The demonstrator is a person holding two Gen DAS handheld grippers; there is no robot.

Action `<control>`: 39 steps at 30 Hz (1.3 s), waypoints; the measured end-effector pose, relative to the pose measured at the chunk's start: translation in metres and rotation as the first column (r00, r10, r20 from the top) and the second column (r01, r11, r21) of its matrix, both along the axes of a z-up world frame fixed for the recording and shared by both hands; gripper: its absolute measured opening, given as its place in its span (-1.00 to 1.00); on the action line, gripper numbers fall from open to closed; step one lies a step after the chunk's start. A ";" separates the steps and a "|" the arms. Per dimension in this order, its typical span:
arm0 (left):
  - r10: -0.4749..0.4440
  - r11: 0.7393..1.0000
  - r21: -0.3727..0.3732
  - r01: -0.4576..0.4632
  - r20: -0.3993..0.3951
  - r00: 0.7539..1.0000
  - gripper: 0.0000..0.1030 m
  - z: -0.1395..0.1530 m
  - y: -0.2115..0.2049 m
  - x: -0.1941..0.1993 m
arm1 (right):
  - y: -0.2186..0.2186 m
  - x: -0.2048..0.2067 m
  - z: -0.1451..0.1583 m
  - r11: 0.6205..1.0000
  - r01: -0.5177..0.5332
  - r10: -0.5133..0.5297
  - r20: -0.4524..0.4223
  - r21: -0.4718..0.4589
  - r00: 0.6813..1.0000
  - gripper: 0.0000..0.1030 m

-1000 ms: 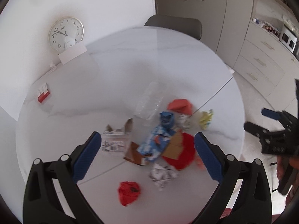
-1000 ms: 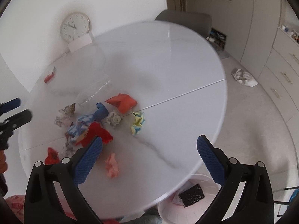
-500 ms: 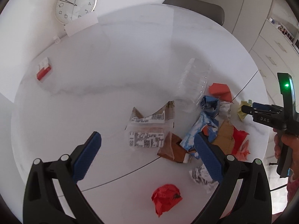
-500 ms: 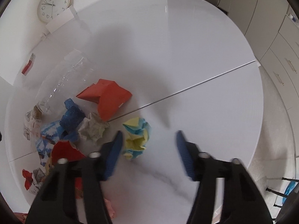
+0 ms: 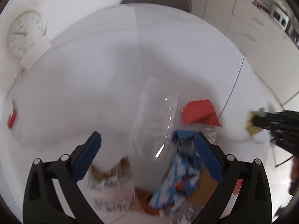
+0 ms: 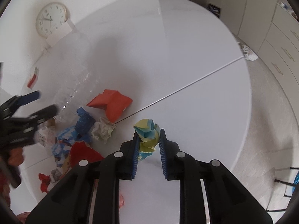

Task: Collect trash
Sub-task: 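Grasp the yellow-blue crumpled paper with the right tool while the left tool grasps the clear bottle, then carry the paper and bottle over the pink bin and open both tools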

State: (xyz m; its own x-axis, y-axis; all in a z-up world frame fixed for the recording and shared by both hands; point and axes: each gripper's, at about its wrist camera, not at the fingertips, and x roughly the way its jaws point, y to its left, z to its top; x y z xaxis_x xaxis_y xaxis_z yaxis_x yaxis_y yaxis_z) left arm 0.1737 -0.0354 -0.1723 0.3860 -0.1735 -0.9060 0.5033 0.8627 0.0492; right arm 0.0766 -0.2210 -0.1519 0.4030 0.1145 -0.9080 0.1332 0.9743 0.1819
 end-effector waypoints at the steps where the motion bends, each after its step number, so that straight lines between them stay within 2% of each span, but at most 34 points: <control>1: -0.014 1.000 0.006 0.014 -0.009 1.000 0.85 -0.005 -0.006 0.005 | -0.004 -0.003 0.005 1.000 0.009 -0.009 0.006 -0.001 1.000 -0.59; 4: -0.028 1.000 0.012 0.029 -0.032 0.999 0.85 -0.017 -0.015 0.018 | -0.012 -0.015 0.015 1.000 0.027 -0.026 0.019 -0.012 0.999 -0.59; 6: -0.024 1.000 0.006 0.024 -0.054 0.998 0.76 -0.022 -0.017 0.025 | -0.018 -0.023 0.019 0.999 0.048 -0.047 0.022 -0.016 0.999 -0.59; 8: -0.008 1.000 -0.006 0.008 -0.089 0.996 0.44 -0.029 -0.017 0.034 | -0.024 -0.031 0.021 0.997 0.072 -0.071 0.025 -0.014 0.997 -0.59; 10: 0.016 1.000 -0.009 -0.017 -0.122 0.992 0.27 -0.035 -0.017 0.041 | -0.031 -0.038 0.021 0.995 0.097 -0.097 0.024 -0.008 0.995 -0.59; 15: 0.056 0.998 0.004 -0.056 -0.101 0.993 0.25 -0.033 -0.013 0.044 | -0.057 -0.066 0.024 0.982 0.185 -0.186 0.031 0.026 0.982 -0.59; 19: 0.103 0.994 -0.040 -0.106 -0.080 0.992 0.24 -0.013 -0.003 0.040 | -0.084 -0.103 0.016 0.964 0.265 -0.265 0.005 0.000 0.964 -0.59; 22: 0.132 0.988 -0.078 -0.136 -0.049 0.990 0.24 0.010 0.004 0.027 | -0.108 -0.130 -0.015 0.944 0.328 -0.329 -0.062 -0.024 0.942 -0.59; 25: 0.122 0.987 -0.106 -0.122 -0.010 0.993 0.24 0.035 0.005 0.007 | -0.131 -0.154 -0.071 0.918 0.397 -0.394 -0.162 -0.018 0.905 -0.59; 30: 0.062 0.992 -0.111 -0.059 0.023 0.998 0.24 0.060 -0.015 -0.026 | -0.148 -0.178 -0.172 0.885 0.464 -0.436 -0.301 0.024 0.848 -0.59; 34: 0.002 0.992 -0.123 0.000 0.017 1.000 0.24 0.070 -0.038 -0.054 | -0.151 -0.187 -0.230 0.866 0.496 -0.442 -0.369 0.061 0.818 -0.58; 37: -0.061 0.992 -0.105 0.064 0.024 0.998 0.24 0.073 -0.058 -0.074 | -0.151 -0.188 -0.266 0.859 0.506 -0.436 -0.410 0.077 0.801 -0.53; 38: -0.083 0.992 -0.098 0.085 0.022 0.996 0.24 0.073 -0.065 -0.080 | -0.151 -0.188 -0.277 0.859 0.506 -0.429 -0.427 0.082 0.796 -0.19; 39: -0.100 0.990 -0.095 0.101 0.017 0.995 0.24 0.072 -0.068 -0.084 | -0.149 -0.190 -0.284 0.858 0.508 -0.430 -0.438 0.073 0.789 0.28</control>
State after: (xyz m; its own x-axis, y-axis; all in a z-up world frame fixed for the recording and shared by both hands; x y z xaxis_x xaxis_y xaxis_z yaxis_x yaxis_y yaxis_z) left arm 0.0895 -0.1039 -0.0998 0.3734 -0.2979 -0.8785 0.5876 0.8088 -0.0245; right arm -0.1131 -0.3702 -0.4360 0.0632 0.1790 -0.9818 0.6626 0.7281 0.1754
